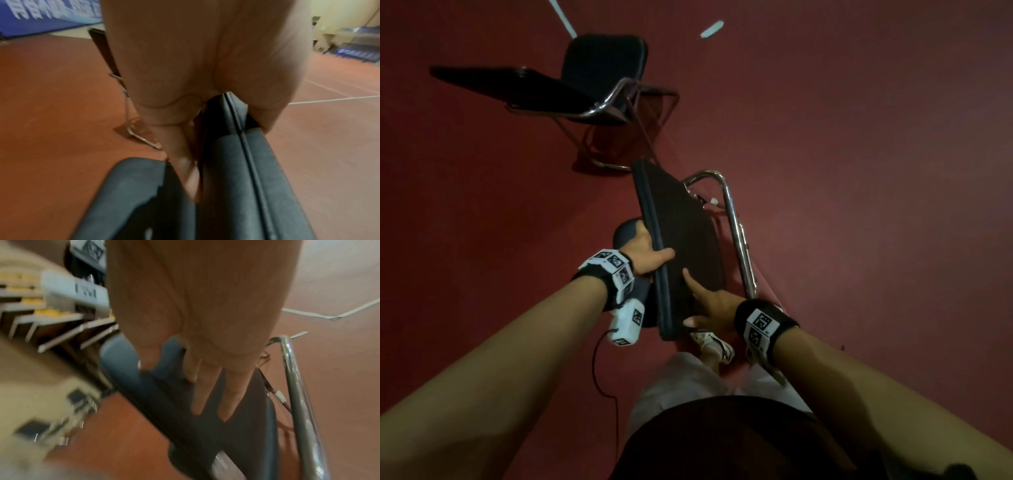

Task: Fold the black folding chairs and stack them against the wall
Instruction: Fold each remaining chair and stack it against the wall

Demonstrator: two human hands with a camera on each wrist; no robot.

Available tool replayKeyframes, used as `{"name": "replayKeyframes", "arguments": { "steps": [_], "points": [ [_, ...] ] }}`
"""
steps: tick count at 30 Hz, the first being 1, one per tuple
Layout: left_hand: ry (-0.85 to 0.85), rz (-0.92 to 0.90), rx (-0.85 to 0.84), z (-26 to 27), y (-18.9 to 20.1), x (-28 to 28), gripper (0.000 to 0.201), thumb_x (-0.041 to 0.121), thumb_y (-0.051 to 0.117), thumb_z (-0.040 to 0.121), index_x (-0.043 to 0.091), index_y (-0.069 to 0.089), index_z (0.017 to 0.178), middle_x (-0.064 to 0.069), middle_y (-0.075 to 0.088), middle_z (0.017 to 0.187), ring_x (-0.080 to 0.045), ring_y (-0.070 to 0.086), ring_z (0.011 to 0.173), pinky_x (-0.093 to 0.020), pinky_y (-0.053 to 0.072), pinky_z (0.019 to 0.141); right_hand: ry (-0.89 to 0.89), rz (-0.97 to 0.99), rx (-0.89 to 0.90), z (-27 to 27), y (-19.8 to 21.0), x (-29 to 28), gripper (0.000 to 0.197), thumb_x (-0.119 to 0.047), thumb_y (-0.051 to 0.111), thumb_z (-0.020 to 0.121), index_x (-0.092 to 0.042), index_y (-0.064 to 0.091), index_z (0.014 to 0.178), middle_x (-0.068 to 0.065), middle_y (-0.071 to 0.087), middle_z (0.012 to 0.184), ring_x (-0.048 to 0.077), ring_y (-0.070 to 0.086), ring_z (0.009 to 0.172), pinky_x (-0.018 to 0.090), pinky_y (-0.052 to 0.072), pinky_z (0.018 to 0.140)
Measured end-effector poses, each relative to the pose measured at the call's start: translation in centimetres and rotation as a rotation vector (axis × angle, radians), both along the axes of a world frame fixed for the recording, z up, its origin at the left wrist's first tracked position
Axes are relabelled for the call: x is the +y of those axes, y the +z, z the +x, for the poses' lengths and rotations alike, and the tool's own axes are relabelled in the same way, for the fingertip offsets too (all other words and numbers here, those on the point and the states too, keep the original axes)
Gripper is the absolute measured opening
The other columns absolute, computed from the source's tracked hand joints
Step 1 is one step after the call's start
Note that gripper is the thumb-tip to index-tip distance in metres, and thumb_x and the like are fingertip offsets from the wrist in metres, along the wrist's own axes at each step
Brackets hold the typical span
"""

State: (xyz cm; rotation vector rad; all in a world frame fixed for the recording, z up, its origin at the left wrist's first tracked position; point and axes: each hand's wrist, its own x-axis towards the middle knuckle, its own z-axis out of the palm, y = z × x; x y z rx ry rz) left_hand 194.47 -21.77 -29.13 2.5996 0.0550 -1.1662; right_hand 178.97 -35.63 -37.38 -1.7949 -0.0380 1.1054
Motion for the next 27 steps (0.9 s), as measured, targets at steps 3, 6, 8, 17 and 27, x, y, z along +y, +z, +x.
{"name": "replayKeyframes", "arguments": {
  "steps": [3,6,8,17,27],
  "points": [
    [0.059,0.026,0.028,0.8,-0.1,4.0,0.089,0.040,0.071,0.088,0.013,0.014,0.152,-0.010,0.056,0.135,-0.027,0.058,0.116,-0.030,0.043,0.093,-0.045,-0.128,0.028,-0.3,-1.8,0.7,0.087,-0.043,0.060,0.097,-0.037,0.001,0.161,0.013,0.052,0.145,0.029,0.053,0.131,0.036,0.041,0.109],
    [0.135,0.023,0.032,1.3,-0.8,7.4,0.092,0.041,0.074,0.087,0.018,0.014,0.154,-0.010,0.056,0.139,-0.031,0.058,0.122,-0.034,0.044,0.097,-0.258,-0.359,-0.039,-1.1,-4.5,0.3,0.066,-0.031,0.061,0.096,-0.019,0.035,0.154,0.015,0.048,0.144,0.031,0.052,0.130,0.037,0.043,0.107],
    [0.152,0.010,0.019,1.2,-1.1,8.6,0.092,0.041,0.075,0.086,0.020,0.016,0.154,-0.009,0.057,0.139,-0.031,0.058,0.122,-0.034,0.044,0.096,-0.386,-0.500,0.061,-1.3,-5.8,-1.5,0.062,-0.030,0.063,0.094,-0.014,0.040,0.149,0.016,0.040,0.147,0.036,0.052,0.128,0.045,0.045,0.108],
    [0.178,-0.128,0.036,2.0,-4.1,15.4,0.095,0.032,0.076,0.087,0.009,0.014,0.156,-0.014,0.042,0.151,-0.032,0.045,0.137,-0.036,0.035,0.111,-0.518,-0.686,0.342,3.4,-7.5,-3.4,0.056,-0.024,0.060,0.098,-0.005,0.041,0.147,0.018,0.057,0.137,0.036,0.057,0.123,0.033,0.046,0.092],
    [0.237,-0.082,0.138,4.9,-8.0,23.0,0.091,0.045,0.077,0.083,0.016,0.027,0.153,-0.007,0.048,0.146,-0.031,0.050,0.132,-0.039,0.042,0.107,-0.679,-0.691,0.407,9.8,-12.4,-3.4,0.061,-0.035,0.066,0.093,-0.002,0.045,0.140,0.020,0.060,0.129,0.035,0.059,0.102,0.041,0.052,0.085]
  ]
}}
